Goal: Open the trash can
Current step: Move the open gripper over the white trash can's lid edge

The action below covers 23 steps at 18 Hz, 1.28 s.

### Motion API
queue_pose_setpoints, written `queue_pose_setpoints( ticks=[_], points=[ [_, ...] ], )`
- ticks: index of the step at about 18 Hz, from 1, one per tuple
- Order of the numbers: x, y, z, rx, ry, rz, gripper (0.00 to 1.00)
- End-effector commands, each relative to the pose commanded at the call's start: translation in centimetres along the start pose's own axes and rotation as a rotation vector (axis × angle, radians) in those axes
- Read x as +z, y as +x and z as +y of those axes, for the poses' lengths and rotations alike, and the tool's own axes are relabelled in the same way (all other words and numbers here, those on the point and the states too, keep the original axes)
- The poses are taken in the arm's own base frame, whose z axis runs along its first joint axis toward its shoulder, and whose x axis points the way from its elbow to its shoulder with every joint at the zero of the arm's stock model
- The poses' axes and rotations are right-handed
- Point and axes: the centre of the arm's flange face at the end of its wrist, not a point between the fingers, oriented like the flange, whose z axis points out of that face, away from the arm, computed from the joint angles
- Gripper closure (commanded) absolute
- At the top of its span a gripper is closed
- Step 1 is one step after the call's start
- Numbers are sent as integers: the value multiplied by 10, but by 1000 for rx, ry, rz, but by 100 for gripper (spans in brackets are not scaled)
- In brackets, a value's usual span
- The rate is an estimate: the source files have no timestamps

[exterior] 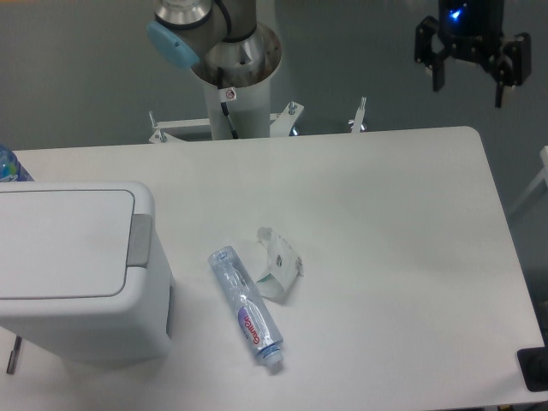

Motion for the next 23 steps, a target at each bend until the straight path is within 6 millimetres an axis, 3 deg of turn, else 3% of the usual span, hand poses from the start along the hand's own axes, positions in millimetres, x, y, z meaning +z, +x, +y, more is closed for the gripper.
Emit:
queue_pose_setpoints(
  ticks=[6,13,19,23],
  points=[
    [1,1,-8,10,11,2,0],
    [5,15,-86,-195,54,10,0],
    [2,53,-164,-431,112,61,0],
    [-5,70,-196,-566,179,117,0]
  ],
)
